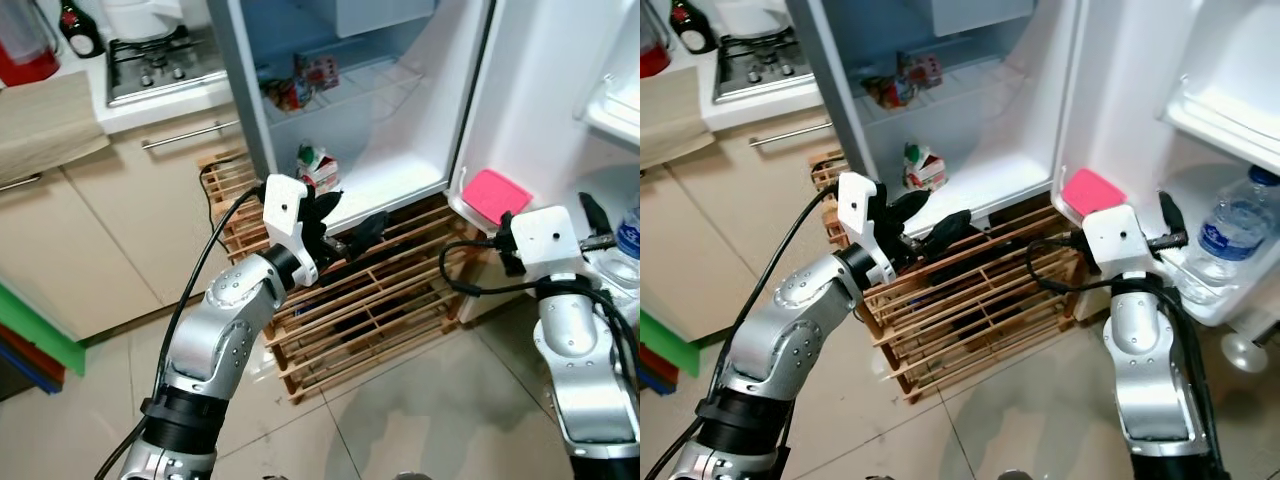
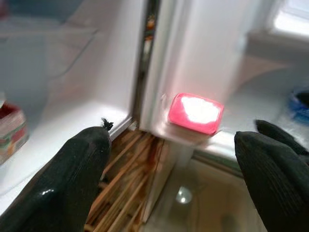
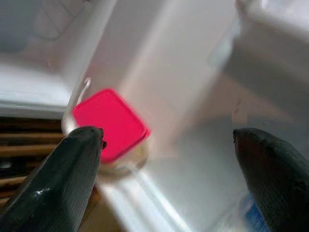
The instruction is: Restocking fridge
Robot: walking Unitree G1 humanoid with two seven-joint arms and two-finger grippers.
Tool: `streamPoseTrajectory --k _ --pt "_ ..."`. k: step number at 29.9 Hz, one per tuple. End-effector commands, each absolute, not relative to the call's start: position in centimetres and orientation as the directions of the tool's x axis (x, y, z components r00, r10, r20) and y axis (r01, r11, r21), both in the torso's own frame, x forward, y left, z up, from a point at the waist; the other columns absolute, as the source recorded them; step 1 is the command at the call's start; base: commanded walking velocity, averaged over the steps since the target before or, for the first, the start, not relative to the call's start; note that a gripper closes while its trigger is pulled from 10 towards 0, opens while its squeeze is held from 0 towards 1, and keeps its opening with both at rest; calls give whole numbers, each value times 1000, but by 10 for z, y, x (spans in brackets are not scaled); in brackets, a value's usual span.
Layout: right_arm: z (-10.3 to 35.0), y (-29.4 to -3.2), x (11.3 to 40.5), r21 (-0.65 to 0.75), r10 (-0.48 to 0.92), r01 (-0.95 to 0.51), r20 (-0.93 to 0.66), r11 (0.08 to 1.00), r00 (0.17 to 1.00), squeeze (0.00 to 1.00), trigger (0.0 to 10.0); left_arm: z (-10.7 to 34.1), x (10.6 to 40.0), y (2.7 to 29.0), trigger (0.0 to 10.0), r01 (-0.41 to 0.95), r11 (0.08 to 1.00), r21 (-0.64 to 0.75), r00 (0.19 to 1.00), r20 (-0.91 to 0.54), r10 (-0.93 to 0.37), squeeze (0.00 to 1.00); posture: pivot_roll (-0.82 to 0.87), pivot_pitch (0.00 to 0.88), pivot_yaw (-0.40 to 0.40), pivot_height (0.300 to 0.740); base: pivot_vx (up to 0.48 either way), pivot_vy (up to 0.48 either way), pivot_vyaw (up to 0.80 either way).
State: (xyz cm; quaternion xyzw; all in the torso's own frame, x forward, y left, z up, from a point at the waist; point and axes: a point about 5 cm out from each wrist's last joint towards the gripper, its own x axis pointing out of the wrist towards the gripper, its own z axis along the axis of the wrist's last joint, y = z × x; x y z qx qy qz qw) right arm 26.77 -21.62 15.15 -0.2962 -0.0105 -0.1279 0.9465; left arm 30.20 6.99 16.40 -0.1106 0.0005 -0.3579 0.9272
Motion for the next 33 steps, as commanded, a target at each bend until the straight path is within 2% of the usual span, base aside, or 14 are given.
streamPoseTrajectory --k 1,2,4,5,10,18,26,31,33 --pt "151 -219 268 -537 -251 266 101 801 963 0 10000 162 305 75 10000 635 747 -198 769 72 -635 0 -172 0 107 740 0 0 -800" --pt "147 -221 266 -480 -285 292 90 827 954 0 10000 155 311 82 10000 566 793 -225 819 48 -572 0 -172 0 107 740 0 0 -800" --pt "146 -222 265 -453 -299 304 84 838 950 0 10000 153 315 85 10000 531 815 -232 842 38 -538 0 -172 0 107 740 0 0 -800" --pt "141 -223 263 -372 -319 318 60 872 946 0 10000 146 322 96 10000 441 862 -251 891 8 -453 0 -172 0 107 740 0 0 -800" --pt "129 -217 259 -209 -314 307 2 928 950 0 10000 132 327 107 10000 370 901 -227 922 -32 -387 0 -175 18 111 740 0 0 -800" --pt "124 -210 259 -217 -283 276 1 936 959 0 10000 143 323 93 10000 476 866 -152 878 38 -476 0 -168 18 107 740 0 356 -800" --pt "123 -207 262 -231 -271 266 8 936 963 0 10000 147 324 86 10000 537 838 -96 844 43 -535 0 -166 29 112 740 0 0 -800" --pt "120 -207 262 -273 -278 268 2 924 961 0 10000 155 320 79 10000 601 795 -76 799 73 -597 0 -161 28 114 740 0 0 0" --pt "123 -207 262 -262 -282 279 28 924 959 0 10000 154 322 82 10000 588 805 -82 809 77 -583 0 -161 22 117 740 0 0 -788"
